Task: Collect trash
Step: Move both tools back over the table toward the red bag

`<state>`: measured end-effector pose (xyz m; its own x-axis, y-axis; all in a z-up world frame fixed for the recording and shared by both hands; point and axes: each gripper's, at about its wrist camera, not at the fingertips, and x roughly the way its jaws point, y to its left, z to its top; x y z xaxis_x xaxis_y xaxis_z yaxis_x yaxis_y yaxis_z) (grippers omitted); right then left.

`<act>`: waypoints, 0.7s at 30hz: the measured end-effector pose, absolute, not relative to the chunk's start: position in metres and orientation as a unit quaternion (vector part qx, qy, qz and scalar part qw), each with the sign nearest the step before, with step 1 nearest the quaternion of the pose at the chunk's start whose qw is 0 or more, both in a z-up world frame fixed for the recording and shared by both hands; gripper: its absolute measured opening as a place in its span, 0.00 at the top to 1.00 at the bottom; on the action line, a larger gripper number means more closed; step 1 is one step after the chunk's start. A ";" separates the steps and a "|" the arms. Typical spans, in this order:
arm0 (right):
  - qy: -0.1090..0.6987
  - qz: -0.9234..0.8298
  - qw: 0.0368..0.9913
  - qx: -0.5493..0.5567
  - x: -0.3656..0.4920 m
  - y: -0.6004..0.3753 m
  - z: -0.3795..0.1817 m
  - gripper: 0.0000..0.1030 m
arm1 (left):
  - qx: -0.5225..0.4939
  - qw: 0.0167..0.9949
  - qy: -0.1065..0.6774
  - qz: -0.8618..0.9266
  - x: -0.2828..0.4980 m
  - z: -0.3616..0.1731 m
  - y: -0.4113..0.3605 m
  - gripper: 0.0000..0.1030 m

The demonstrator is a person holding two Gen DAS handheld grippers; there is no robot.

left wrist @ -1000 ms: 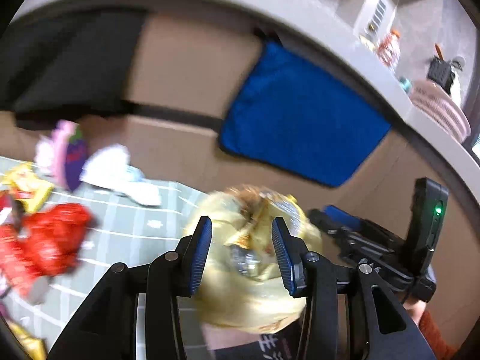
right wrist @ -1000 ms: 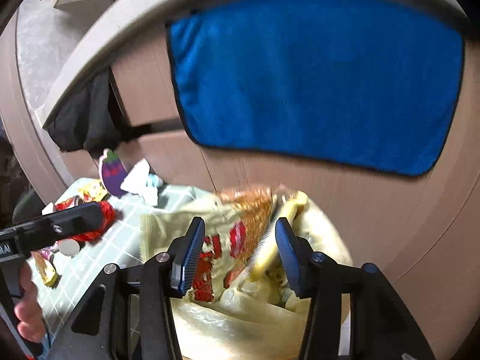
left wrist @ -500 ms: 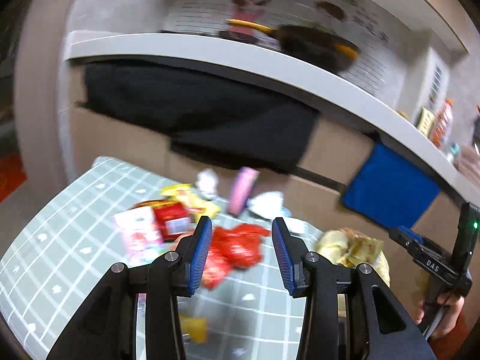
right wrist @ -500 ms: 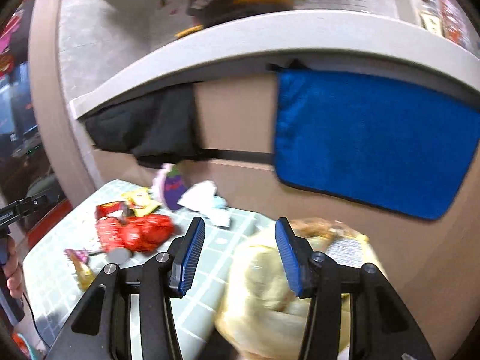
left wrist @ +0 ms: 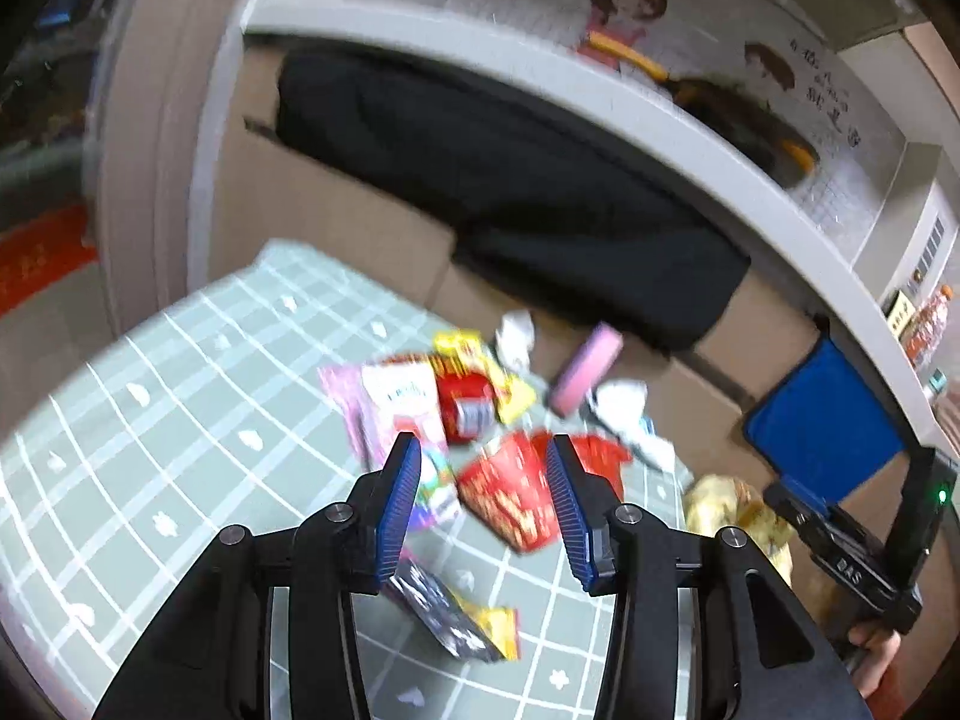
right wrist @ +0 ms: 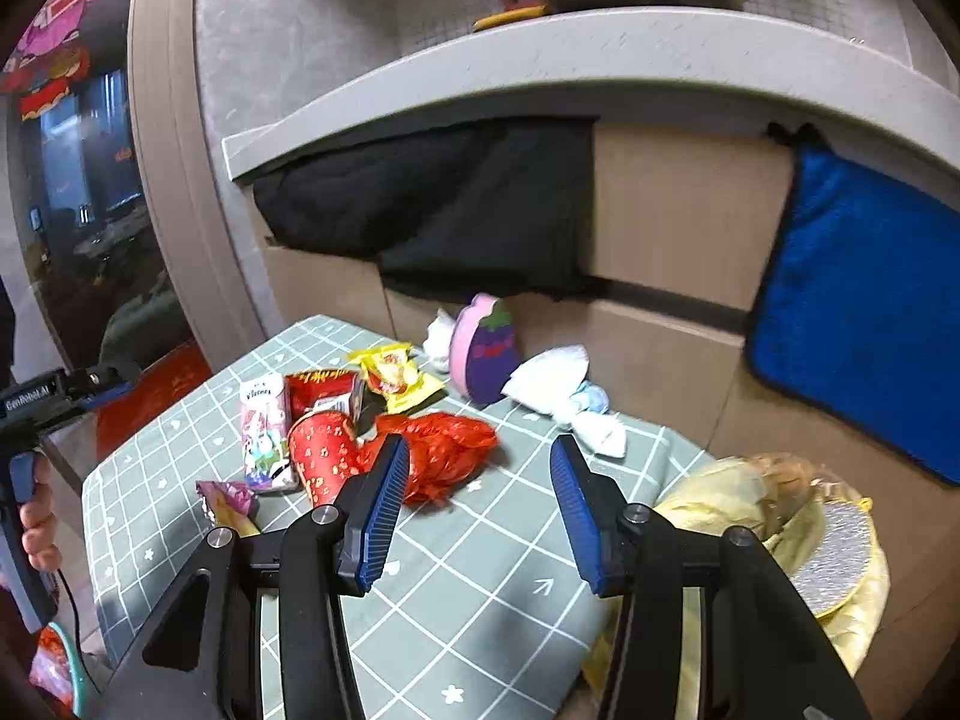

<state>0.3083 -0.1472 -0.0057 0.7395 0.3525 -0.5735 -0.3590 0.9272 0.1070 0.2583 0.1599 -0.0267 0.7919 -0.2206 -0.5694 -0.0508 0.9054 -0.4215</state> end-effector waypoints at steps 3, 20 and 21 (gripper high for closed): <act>0.318 0.191 0.929 -0.001 0.313 -0.145 -0.016 0.54 | -0.213 0.910 0.350 -0.062 0.266 -0.044 0.146 0.57; 0.416 0.191 0.889 0.037 0.425 -0.071 -0.099 0.48 | -0.237 0.913 0.333 -0.009 0.259 -0.065 0.200 0.57; 0.417 0.195 0.887 0.044 0.426 -0.069 -0.102 0.45 | -0.242 0.911 0.334 -0.011 0.260 -0.068 0.203 0.57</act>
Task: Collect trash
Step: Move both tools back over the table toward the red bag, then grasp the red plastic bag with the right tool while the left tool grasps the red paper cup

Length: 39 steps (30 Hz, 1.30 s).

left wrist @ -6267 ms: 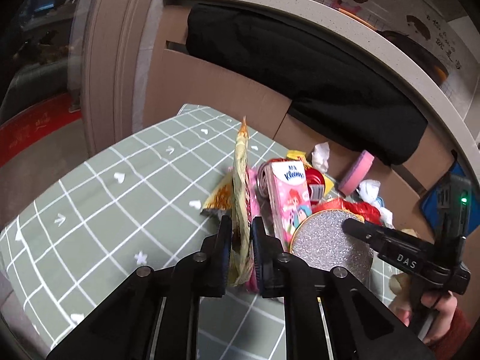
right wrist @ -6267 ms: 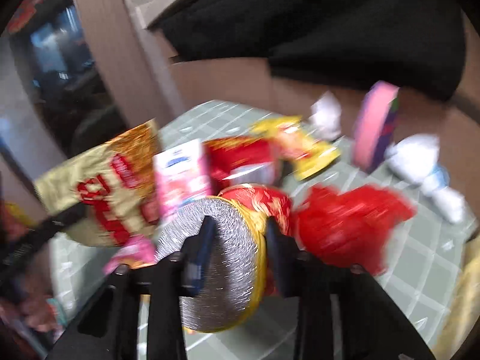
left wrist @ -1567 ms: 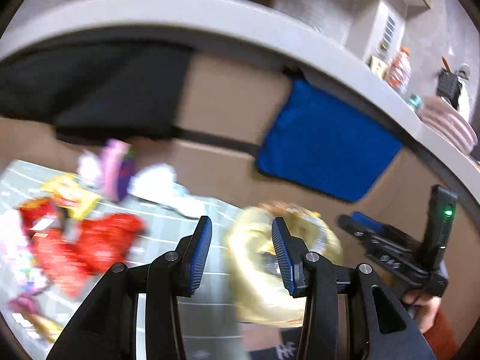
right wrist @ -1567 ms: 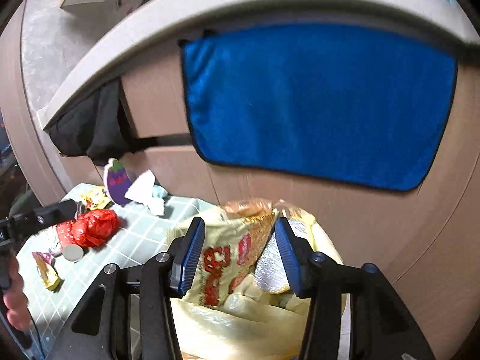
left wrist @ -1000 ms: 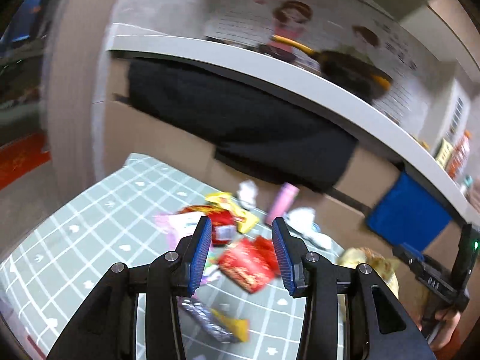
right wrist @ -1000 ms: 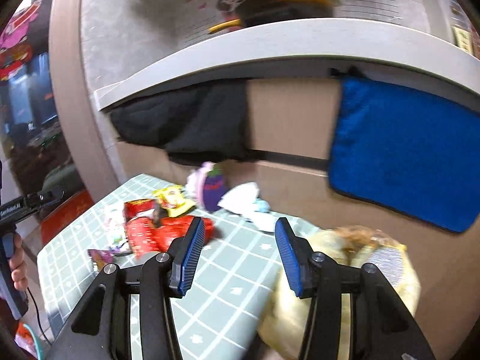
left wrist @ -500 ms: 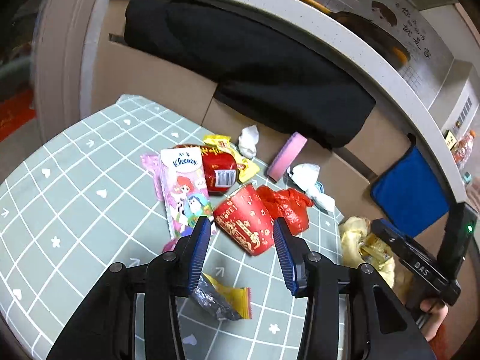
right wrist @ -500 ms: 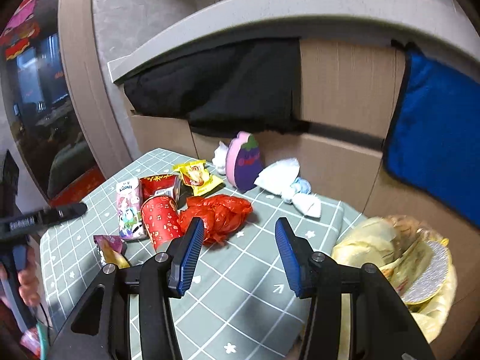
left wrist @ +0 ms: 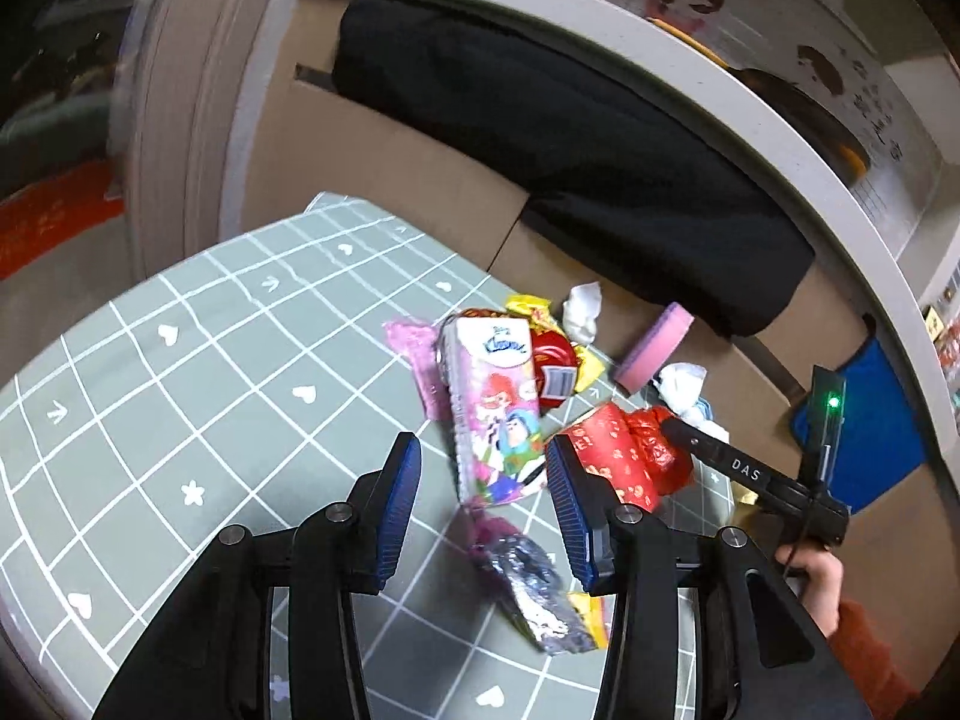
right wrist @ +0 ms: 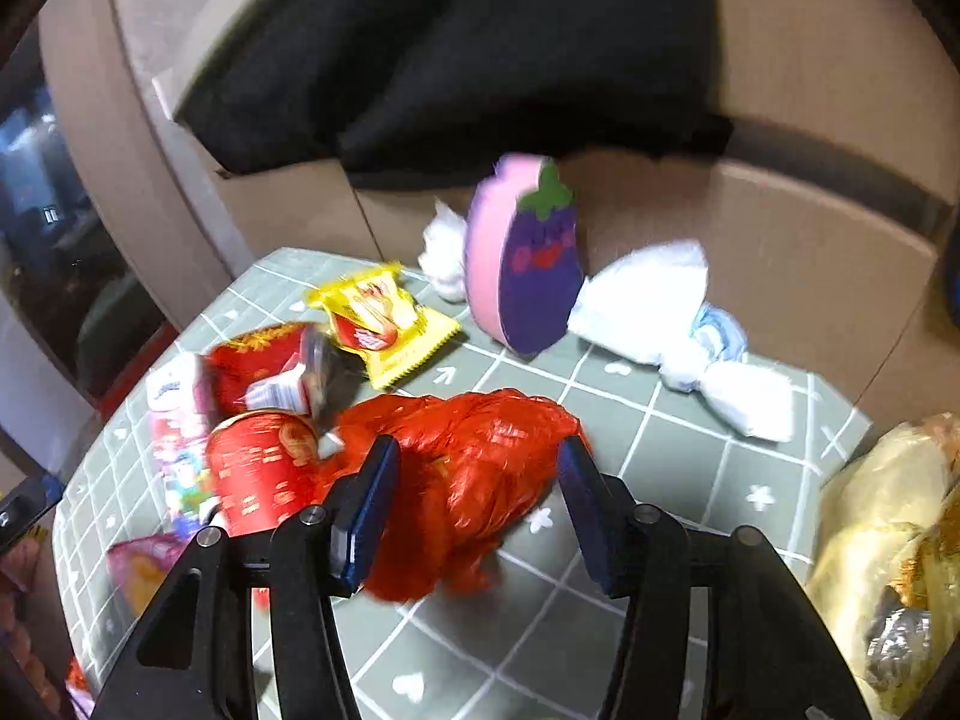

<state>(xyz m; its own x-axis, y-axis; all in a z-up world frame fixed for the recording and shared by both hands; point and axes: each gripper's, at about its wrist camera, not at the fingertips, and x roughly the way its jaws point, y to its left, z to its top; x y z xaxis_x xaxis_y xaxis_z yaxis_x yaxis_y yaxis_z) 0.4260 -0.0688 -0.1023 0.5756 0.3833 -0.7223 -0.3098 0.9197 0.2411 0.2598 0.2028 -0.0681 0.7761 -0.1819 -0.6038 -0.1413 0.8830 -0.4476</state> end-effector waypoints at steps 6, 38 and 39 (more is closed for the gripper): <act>0.407 0.209 0.889 0.015 0.428 -0.046 -0.109 0.42 | -0.254 0.903 0.345 -0.035 0.265 -0.078 0.205 0.57; 0.424 0.223 0.876 -0.063 0.301 -0.139 -0.097 0.59 | -0.235 0.893 0.383 -0.027 0.247 -0.085 0.157 0.57; 0.419 0.223 0.878 -0.063 0.299 -0.140 -0.097 0.58 | -0.229 0.895 0.382 -0.031 0.249 -0.083 0.152 0.57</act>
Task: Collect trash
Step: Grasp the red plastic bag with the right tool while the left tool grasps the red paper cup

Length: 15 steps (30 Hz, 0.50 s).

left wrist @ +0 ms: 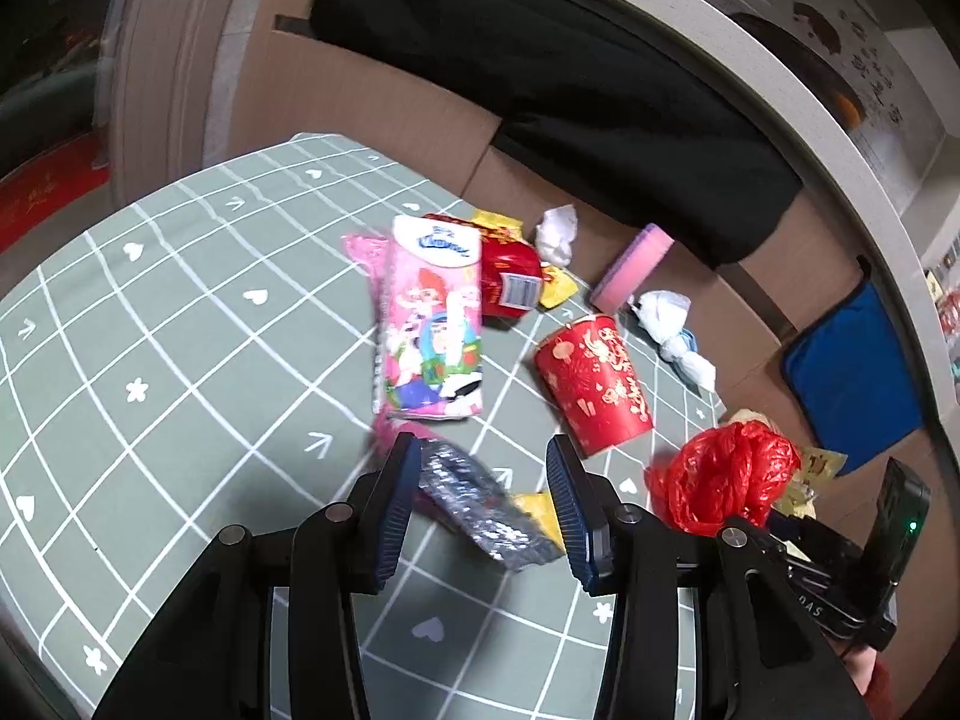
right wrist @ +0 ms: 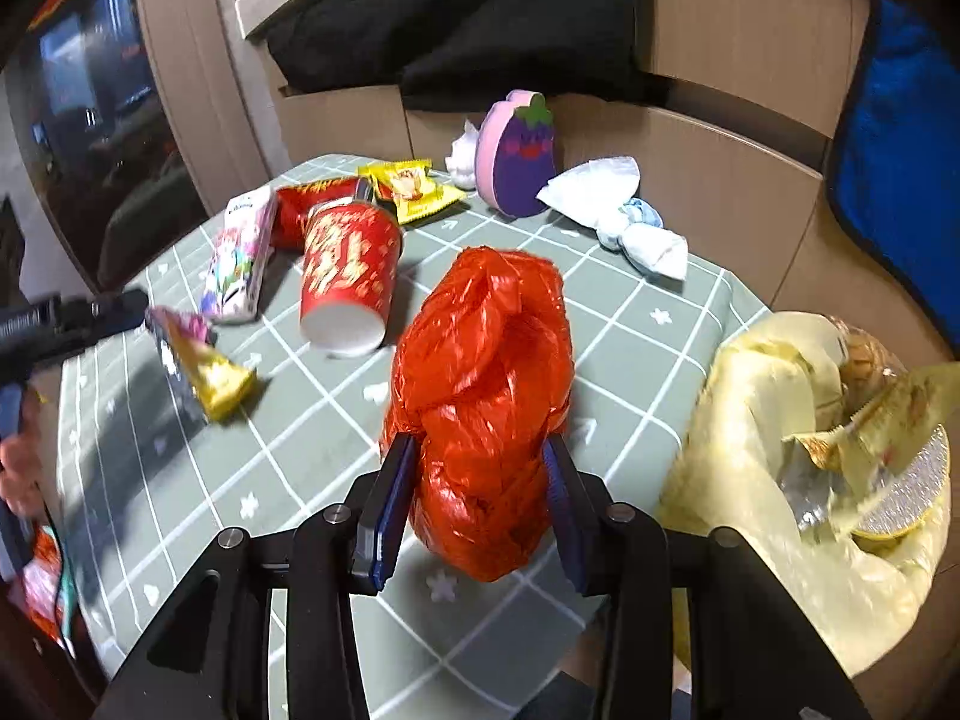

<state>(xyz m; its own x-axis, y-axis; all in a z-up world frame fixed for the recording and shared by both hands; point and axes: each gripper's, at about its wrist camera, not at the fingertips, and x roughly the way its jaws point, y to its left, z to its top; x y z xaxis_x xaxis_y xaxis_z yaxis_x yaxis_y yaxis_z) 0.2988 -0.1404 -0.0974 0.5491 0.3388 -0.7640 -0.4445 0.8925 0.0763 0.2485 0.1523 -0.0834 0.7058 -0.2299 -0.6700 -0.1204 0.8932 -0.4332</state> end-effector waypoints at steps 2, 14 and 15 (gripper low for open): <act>0.415 0.224 0.880 -0.061 0.299 -0.140 -0.099 0.46 | -0.220 0.897 0.381 -0.039 0.251 -0.081 0.145 0.57; 0.400 0.219 0.889 0.047 0.352 -0.142 -0.106 0.37 | -0.214 0.896 0.385 -0.059 0.271 -0.073 0.123 0.57; 0.398 0.221 0.889 0.054 0.355 -0.141 -0.106 0.36 | -0.216 0.896 0.383 -0.058 0.273 -0.072 0.124 0.57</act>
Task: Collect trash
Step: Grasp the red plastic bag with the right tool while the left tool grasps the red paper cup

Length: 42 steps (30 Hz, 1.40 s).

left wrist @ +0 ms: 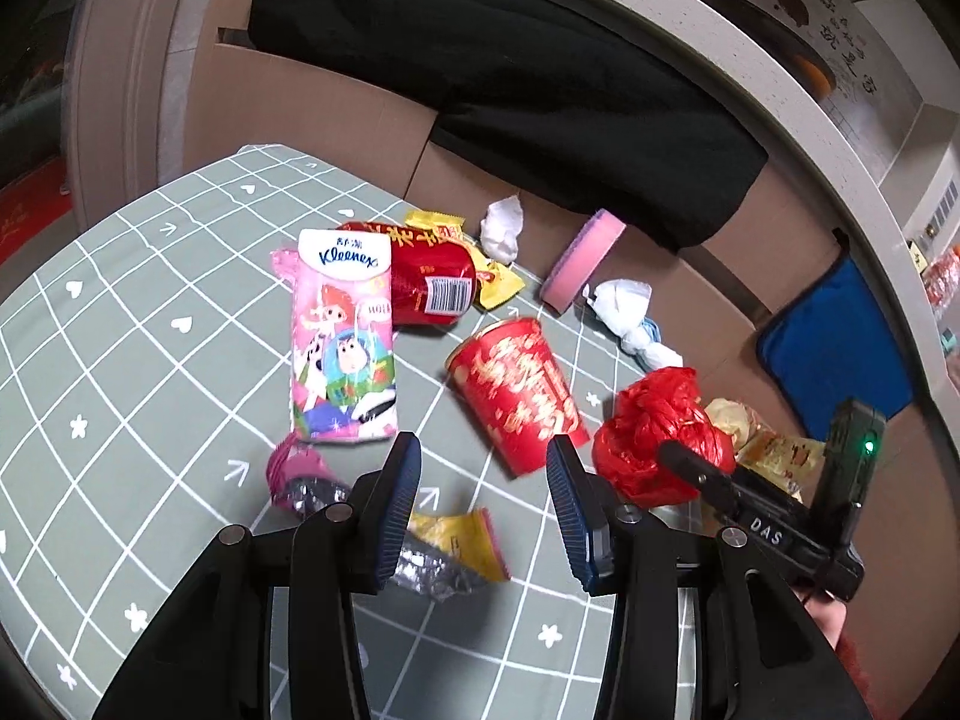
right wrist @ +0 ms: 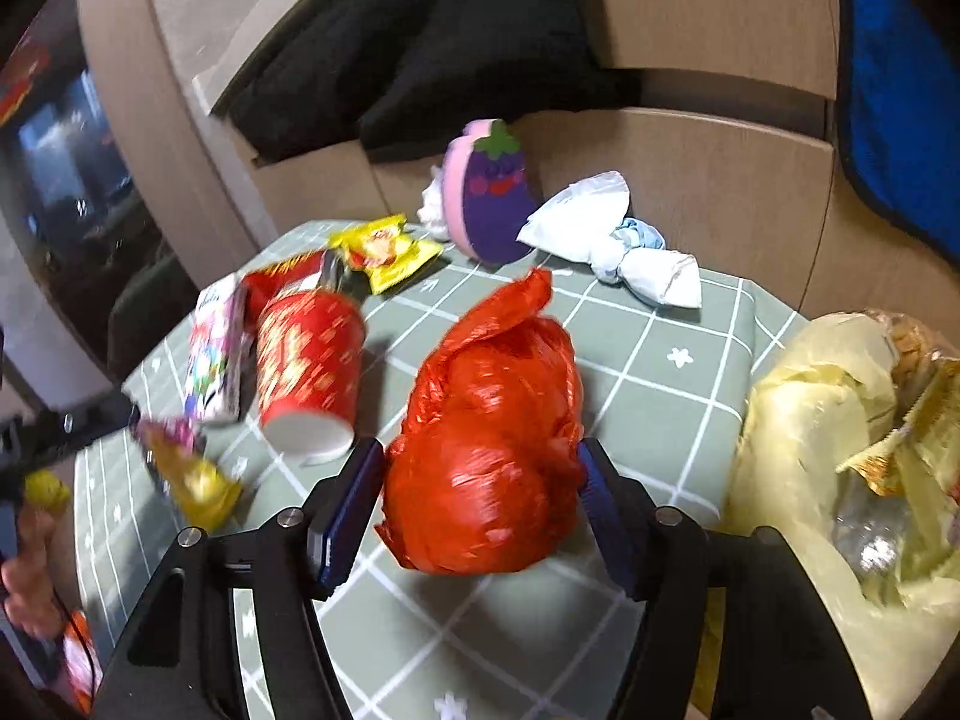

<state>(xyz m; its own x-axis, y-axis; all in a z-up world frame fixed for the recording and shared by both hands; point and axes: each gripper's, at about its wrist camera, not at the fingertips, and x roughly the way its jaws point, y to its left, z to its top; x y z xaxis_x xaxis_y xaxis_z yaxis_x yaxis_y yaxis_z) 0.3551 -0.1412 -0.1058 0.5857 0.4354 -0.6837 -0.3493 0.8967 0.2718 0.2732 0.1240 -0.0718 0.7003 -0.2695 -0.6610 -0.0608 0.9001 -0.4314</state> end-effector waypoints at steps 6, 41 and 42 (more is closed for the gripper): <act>0.421 0.237 0.874 0.059 0.382 -0.131 -0.120 0.39 | -0.245 0.892 0.377 -0.043 0.286 -0.072 0.136 0.56; 0.341 0.182 0.922 0.023 0.301 -0.190 -0.074 0.51 | -0.265 0.840 0.474 -0.004 0.381 -0.116 0.063 0.48; 0.341 0.181 0.922 0.023 0.299 -0.190 -0.074 0.51 | -0.259 0.842 0.474 -0.004 0.380 -0.114 0.062 0.49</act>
<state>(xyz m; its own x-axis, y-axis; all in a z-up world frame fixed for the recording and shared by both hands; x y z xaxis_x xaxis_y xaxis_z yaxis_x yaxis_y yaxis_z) 0.2990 -0.1903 -0.0743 0.7016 0.3503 -0.6205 -0.3185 0.9332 0.1666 0.3795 0.0621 -0.1143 0.5510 -0.2523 -0.7955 -0.2393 0.8654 -0.4402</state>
